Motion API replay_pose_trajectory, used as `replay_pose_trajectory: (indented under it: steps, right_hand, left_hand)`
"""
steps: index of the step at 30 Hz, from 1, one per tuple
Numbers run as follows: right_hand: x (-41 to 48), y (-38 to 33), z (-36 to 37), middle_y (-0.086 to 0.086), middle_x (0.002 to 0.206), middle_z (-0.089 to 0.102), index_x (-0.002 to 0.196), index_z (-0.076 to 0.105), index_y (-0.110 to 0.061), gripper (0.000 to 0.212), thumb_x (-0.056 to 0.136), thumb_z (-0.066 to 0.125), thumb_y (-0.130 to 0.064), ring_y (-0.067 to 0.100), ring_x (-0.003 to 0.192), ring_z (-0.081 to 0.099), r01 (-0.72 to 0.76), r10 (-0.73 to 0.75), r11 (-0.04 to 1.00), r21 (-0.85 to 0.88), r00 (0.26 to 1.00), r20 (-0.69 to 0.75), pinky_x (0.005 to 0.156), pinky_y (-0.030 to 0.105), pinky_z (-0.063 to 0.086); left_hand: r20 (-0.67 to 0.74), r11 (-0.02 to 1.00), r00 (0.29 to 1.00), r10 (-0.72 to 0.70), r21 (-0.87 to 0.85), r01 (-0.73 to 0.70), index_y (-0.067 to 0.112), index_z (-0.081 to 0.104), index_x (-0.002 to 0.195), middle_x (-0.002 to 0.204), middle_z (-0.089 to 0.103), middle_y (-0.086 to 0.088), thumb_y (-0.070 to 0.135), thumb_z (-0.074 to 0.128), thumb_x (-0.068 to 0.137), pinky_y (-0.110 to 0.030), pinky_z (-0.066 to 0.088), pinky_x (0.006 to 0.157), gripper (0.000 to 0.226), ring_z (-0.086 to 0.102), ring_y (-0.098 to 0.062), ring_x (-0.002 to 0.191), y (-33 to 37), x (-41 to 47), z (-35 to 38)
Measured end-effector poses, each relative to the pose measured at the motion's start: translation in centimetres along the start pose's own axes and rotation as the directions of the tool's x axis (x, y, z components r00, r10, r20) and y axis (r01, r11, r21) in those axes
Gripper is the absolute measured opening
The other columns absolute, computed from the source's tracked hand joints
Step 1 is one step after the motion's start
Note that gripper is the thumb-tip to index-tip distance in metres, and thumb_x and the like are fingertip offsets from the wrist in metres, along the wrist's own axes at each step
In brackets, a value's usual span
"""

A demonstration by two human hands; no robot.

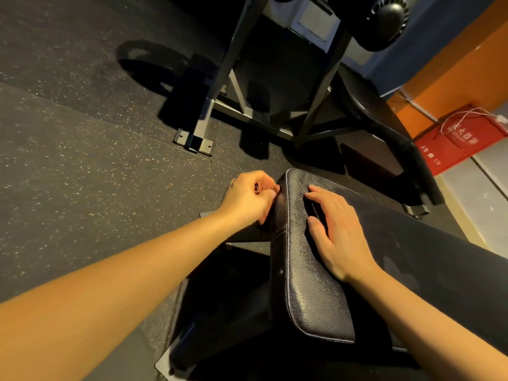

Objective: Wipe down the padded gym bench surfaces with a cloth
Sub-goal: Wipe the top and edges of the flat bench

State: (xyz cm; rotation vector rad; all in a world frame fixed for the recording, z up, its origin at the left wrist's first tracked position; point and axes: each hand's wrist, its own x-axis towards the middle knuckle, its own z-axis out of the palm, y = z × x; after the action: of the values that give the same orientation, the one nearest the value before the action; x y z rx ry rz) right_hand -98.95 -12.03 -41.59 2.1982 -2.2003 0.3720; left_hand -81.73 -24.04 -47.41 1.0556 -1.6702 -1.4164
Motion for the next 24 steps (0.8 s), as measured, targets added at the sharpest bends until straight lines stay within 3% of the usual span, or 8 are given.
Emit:
replay_pose_trajectory:
  steps: [3, 5, 7, 9, 11, 15, 21, 24]
  right_hand:
    - [0.0, 0.0, -0.1, -0.008, 0.154, 0.045, 0.141, 0.052, -0.022, 0.047, 0.098, 0.041, -0.036, 0.008, 0.142, 0.037, 0.003, -0.002, 1.0, 0.004, 1.0, -0.007, 0.111, 0.029, 0.026]
    - [0.1, 0.0, -0.1, -0.006, 0.153, 0.046, 0.14, 0.052, -0.02, 0.047, 0.097, 0.042, -0.036, 0.01, 0.142, 0.038, 0.005, -0.005, 1.0, 0.008, 1.0, -0.013, 0.111, 0.031, 0.028]
    - [0.0, 0.0, 0.0, -0.005, 0.153, 0.047, 0.14, 0.053, -0.019, 0.047, 0.098, 0.041, -0.036, 0.011, 0.141, 0.038, 0.007, -0.007, 1.0, 0.009, 1.0, -0.017, 0.111, 0.032, 0.029]
    - [0.0, -0.1, 0.0, -0.004, 0.153, 0.047, 0.14, 0.053, -0.019, 0.048, 0.098, 0.041, -0.037, 0.012, 0.141, 0.039, 0.005, -0.004, 1.0, 0.009, 1.0, -0.016, 0.111, 0.032, 0.029]
    - [0.0, -0.2, 0.0, -0.004, 0.153, 0.047, 0.14, 0.053, -0.019, 0.048, 0.097, 0.041, -0.037, 0.013, 0.141, 0.039, 0.006, -0.006, 1.0, 0.007, 1.0, -0.022, 0.111, 0.034, 0.03]
    - [0.0, -0.2, 0.0, -0.003, 0.153, 0.048, 0.14, 0.053, -0.019, 0.046, 0.097, 0.043, -0.034, 0.014, 0.141, 0.04, 0.005, -0.005, 1.0, -0.006, 1.0, -0.028, 0.11, 0.036, 0.031]
    - [0.0, -0.1, 0.0, -0.003, 0.152, 0.048, 0.14, 0.053, -0.019, 0.046, 0.097, 0.044, -0.033, 0.014, 0.14, 0.04, 0.005, -0.005, 1.0, -0.014, 1.0, -0.024, 0.109, 0.034, 0.031]
    - [0.1, -0.1, 0.0, -0.004, 0.152, 0.048, 0.139, 0.053, -0.02, 0.045, 0.097, 0.044, -0.033, 0.014, 0.14, 0.04, -0.004, 0.004, 1.0, -0.01, 1.0, -0.021, 0.109, 0.034, 0.031]
  left_hand:
    - [0.071, 0.995, 0.997, 0.037, -0.094, -0.03, 0.018, 0.07, 0.097, 0.074, 0.073, -0.013, 0.004, 0.062, 0.095, -0.036, 0.061, 0.054, 0.016, 0.072, -0.034, 0.061, 0.6, -4.0, -1.4]
    - [0.124, 0.988, 0.99, 0.064, -0.147, -0.045, 0.023, 0.07, 0.095, 0.074, 0.073, -0.007, 0.004, 0.062, 0.094, -0.048, 0.062, 0.058, 0.02, 0.072, -0.032, 0.058, 0.6, -8.1, -2.0]
    - [0.205, 0.987, 0.975, 0.081, -0.153, -0.05, 0.025, 0.07, 0.094, 0.077, 0.073, 0.0, 0.005, 0.065, 0.093, -0.044, 0.062, 0.065, 0.021, 0.073, -0.023, 0.065, 0.5, -12.2, -1.7]
    - [0.19, 0.992, 0.976, 0.104, -0.089, -0.089, 0.027, 0.071, 0.094, 0.087, 0.073, 0.012, 0.008, 0.069, 0.091, -0.027, 0.054, 0.081, 0.019, 0.07, -0.007, 0.082, 0.3, -14.6, -1.2]
    - [0.162, 0.991, 0.978, 0.128, -0.049, -0.122, 0.028, 0.071, 0.092, 0.088, 0.072, 0.018, 0.01, 0.07, 0.089, -0.019, 0.047, 0.079, 0.018, 0.066, 0.0, 0.086, 0.5, -14.4, -1.0]
    - [0.028, 0.997, 0.998, 0.052, 0.052, -0.054, 0.033, 0.07, 0.089, 0.076, 0.069, 0.013, 0.02, 0.069, 0.087, -0.032, 0.053, 0.068, 0.013, 0.063, -0.005, 0.065, 0.2, -10.6, -0.2]
    - [0.161, 0.987, 0.975, 0.154, 0.018, -0.159, 0.029, 0.076, 0.09, 0.086, 0.073, 0.016, 0.017, 0.073, 0.085, -0.029, 0.053, 0.085, 0.013, 0.069, -0.003, 0.088, 1.1, -13.8, -1.3]
    - [0.09, 0.996, 0.992, 0.088, 0.023, -0.09, 0.034, 0.074, 0.089, 0.08, 0.073, 0.014, 0.026, 0.07, 0.084, -0.037, 0.057, 0.081, 0.01, 0.07, -0.005, 0.079, 0.8, -10.7, -1.1]
